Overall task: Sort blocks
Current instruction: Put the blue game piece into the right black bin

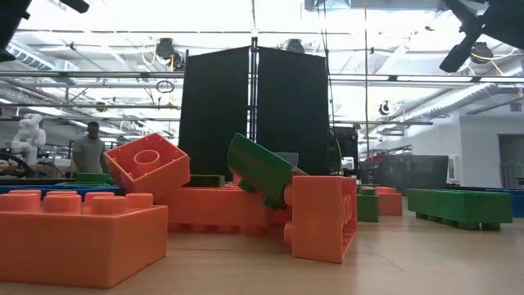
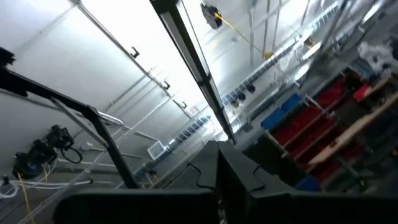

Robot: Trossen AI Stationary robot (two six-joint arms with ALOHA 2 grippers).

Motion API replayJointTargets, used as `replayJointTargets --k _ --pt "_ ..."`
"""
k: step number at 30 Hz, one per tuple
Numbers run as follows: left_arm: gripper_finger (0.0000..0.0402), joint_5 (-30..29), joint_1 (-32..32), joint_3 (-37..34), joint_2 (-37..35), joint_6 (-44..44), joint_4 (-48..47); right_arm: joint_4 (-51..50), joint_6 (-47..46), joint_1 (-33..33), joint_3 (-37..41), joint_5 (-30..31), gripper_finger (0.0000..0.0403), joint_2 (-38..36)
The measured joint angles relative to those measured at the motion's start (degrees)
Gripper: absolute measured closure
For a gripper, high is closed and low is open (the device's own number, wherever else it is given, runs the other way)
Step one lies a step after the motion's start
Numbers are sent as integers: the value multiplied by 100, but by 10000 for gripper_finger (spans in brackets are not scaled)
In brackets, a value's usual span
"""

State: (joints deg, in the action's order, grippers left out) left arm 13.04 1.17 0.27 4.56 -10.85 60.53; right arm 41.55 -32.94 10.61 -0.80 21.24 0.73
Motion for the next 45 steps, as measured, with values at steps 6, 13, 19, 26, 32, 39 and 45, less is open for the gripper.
replayJointTargets --k 6,13,19,26,32,39,45 --pt "149 0 -1 2 -1 -302 114 96 -96 0 0 -5 403 -1" --pt "149 0 0 2 -2 -835 171 78 -169 -1 0 13 403 -1" --pt "149 8 -2 4 -2 -836 467 27 -239 0 0 -23 403 0" --pt "149 31 0 4 -2 -833 457 20 -233 0 0 -29 403 0" --pt "149 23 -1 4 -2 -834 454 -10 -237 0 0 -31 403 0" --pt "149 -514 -1 4 -2 -792 453 -117 -239 0 0 -31 403 0" --pt "149 -1188 -2 7 -2 -796 455 -117 -233 -1 0 -11 403 0"
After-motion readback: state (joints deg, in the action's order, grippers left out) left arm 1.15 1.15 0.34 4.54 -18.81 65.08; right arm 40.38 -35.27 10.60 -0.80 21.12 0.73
